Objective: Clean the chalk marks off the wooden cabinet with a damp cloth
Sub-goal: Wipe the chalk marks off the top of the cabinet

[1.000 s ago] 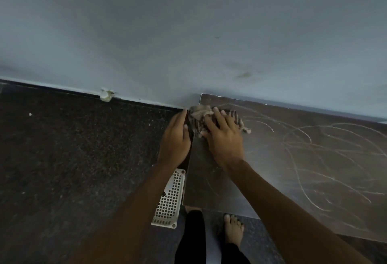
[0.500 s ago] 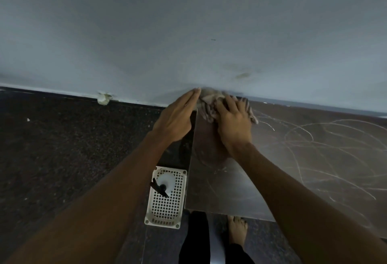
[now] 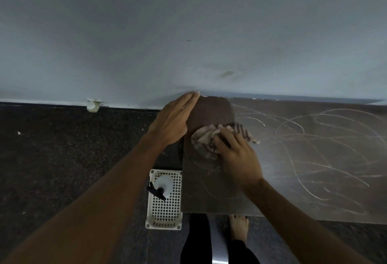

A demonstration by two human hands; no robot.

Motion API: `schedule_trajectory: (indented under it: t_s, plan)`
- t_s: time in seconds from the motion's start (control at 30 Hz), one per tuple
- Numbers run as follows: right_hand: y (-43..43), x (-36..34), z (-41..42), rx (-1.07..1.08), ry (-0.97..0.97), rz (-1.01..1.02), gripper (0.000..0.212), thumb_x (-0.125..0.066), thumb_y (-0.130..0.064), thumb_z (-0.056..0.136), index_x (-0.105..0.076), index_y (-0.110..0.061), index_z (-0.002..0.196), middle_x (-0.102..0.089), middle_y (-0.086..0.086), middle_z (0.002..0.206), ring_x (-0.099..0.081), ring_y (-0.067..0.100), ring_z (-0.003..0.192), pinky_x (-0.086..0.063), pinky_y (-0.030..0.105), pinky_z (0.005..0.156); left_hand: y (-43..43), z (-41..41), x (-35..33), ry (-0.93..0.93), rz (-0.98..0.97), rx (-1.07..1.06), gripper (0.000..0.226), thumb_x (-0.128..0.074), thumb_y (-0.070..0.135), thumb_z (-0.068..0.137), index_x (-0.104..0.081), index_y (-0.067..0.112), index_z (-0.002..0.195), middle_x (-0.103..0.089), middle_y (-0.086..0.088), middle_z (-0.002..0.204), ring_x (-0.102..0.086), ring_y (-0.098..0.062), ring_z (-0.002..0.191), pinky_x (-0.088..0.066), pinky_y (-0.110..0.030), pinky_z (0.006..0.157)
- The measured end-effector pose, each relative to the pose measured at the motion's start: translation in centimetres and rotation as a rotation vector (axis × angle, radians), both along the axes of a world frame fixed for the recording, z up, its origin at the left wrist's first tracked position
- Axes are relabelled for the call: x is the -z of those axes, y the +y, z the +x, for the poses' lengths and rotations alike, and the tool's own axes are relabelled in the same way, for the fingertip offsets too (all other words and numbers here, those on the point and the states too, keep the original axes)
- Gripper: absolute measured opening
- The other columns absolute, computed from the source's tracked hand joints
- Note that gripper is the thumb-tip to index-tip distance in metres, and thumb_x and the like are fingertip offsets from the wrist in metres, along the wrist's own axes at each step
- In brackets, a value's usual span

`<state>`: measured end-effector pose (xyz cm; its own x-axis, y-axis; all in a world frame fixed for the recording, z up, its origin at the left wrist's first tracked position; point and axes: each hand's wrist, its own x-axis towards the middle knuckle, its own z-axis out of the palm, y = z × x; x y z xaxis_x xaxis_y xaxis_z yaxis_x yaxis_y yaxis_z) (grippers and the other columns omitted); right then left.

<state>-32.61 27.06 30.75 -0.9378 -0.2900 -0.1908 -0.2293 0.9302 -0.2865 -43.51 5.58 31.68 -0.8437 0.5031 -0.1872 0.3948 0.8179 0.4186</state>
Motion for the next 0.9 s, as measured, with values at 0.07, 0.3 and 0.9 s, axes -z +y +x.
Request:
schedule_trajectory:
  t_s: [0.07, 0.3, 0.9]
  plan:
    - [-0.3, -0.2, -2.3, 0.146, -0.025, -0.017, 0.06, -0.076, -0.012, 0.075, -0.059, -0.012, 0.132, -0.049, 0.017, 0.146, -0.046, 0.043, 0.131, -0.051, 0.055, 0.097, 0.0, -0.5, 0.0, -0.016, -0.016, 0.008, 0.081, -0.047, -0.016, 0.082, -0.023, 0.005, 0.156, -0.026, -0.013, 0.162, -0.031, -0.029, 0.148, -0.033, -0.041, 0.119]
    - [-7.4, -0.1, -5.3, 0.242, 0.033, -0.147, 0.045, -0.046, -0.027, 0.094, -0.059, -0.014, 0.135, -0.049, 0.013, 0.148, -0.043, 0.04, 0.136, -0.042, 0.053, 0.109, 0.2, -0.8, -0.3, 0.053, 0.051, -0.08, 0.057, -0.044, -0.001, 0.094, -0.037, 0.003, 0.151, -0.041, -0.014, 0.155, -0.043, -0.029, 0.141, -0.038, -0.039, 0.114]
    - [-3.5, -1.1, 0.5, 0.262, 0.012, -0.063, 0.051, -0.071, -0.009, 0.076, -0.064, -0.013, 0.127, -0.057, 0.014, 0.139, -0.051, 0.04, 0.128, -0.049, 0.051, 0.098, 1.8, -0.1, 0.2, -0.088, -0.313, 0.217, 0.058, -0.022, 0.037, 0.109, -0.003, 0.017, 0.159, 0.009, -0.007, 0.167, 0.006, -0.026, 0.155, -0.003, -0.041, 0.127]
